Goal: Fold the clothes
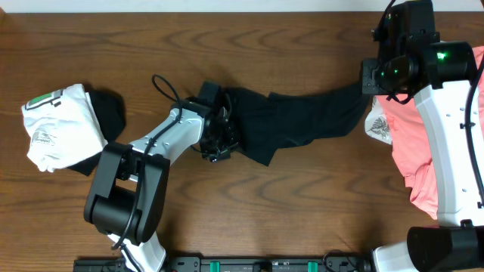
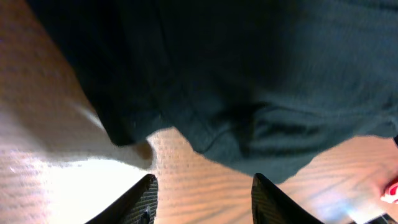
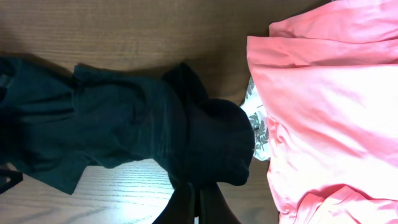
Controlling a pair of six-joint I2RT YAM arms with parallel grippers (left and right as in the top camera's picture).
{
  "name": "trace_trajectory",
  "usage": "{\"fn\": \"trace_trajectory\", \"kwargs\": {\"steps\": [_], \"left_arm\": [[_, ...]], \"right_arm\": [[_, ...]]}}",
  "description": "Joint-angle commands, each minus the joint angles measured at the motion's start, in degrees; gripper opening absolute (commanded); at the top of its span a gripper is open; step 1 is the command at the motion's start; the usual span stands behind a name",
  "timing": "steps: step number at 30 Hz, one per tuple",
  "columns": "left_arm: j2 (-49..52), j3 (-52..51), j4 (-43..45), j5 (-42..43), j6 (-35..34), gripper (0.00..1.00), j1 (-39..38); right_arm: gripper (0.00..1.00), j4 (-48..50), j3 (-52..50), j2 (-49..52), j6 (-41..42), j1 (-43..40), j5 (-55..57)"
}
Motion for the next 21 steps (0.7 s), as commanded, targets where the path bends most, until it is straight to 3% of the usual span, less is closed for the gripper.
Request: {"fn": "trace_trajectory", "kwargs": {"steps": [1,15,21], "left_arm": [[0.6,-0.6,1.3,-2.6,-1.0,0.5,0.0],[4.4,-0.8,6.6,-0.8,-3.1,0.5,-2.4],[4.4,-0.8,7.2,-0.3,-3.1,0.37,-2.3]], "right_arm": [[0.01,-0.2,-0.1,0.1,-0.6,-0.6,-0.1],[0.01,-0.2,-0.1,0.1,-0.6,-0.6,-0.1],[0.01,-0.2,-0.1,0.1,-0.6,-0.6,-0.1]]}}
